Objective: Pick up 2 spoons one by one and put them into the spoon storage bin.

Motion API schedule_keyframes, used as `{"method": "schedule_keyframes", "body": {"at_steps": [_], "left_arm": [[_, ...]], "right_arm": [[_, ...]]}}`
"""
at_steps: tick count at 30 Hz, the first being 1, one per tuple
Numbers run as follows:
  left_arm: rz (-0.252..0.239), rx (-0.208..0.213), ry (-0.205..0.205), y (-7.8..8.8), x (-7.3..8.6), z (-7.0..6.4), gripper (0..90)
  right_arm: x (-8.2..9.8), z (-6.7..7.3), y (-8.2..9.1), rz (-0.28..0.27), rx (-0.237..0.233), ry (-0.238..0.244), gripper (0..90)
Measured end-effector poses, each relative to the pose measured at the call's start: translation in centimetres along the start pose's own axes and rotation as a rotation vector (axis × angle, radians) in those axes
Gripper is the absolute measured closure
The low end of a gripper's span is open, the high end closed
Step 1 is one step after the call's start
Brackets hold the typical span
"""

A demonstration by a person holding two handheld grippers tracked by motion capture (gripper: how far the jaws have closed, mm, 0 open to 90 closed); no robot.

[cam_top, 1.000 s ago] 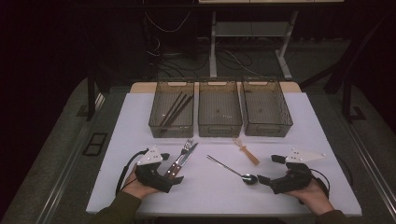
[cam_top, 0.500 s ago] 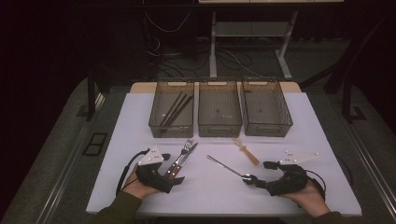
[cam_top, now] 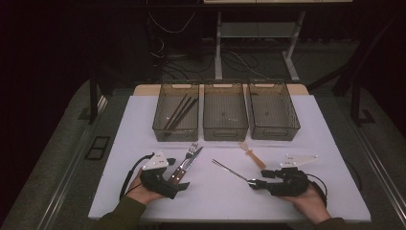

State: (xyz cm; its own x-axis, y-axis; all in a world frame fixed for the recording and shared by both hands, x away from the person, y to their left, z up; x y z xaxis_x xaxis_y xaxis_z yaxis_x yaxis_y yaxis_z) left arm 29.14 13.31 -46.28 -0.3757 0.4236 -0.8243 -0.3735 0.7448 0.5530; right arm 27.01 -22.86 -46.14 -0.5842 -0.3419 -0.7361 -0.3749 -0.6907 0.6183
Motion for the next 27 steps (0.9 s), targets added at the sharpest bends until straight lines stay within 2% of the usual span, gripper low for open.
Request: {"method": "schedule_keyframes", "body": {"at_steps": [8, 16, 27], "left_arm": [[0.001, 0.004, 0.003, 0.0, 0.0, -0.1, 0.0], [0.001, 0.006, 0.002, -0.1, 0.0, -0.1, 0.0], [0.004, 0.006, 0.001, -0.1, 0.1, 0.0, 0.0]], "right_arm": [[0.1, -0.3, -0.8, 0.035, 0.027, 0.012, 49.0], [0.4, -0.3, -1.3, 0.068, 0.021, 0.005, 49.9], [0.7, 0.0, -1.8, 0.096, 0.025, 0.036, 51.7]]}}
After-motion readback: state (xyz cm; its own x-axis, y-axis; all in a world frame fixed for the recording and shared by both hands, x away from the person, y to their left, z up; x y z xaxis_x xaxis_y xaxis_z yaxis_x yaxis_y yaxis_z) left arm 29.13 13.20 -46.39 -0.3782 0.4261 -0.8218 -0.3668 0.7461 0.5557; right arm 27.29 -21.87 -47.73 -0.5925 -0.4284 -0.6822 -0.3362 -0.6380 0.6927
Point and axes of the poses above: each handheld gripper's, and its own axes: y roughly backward along the jaws, x roughly out of its underside, z roughly to its left, the point moved 4 cm from there along -y, roughly forward along the jaws
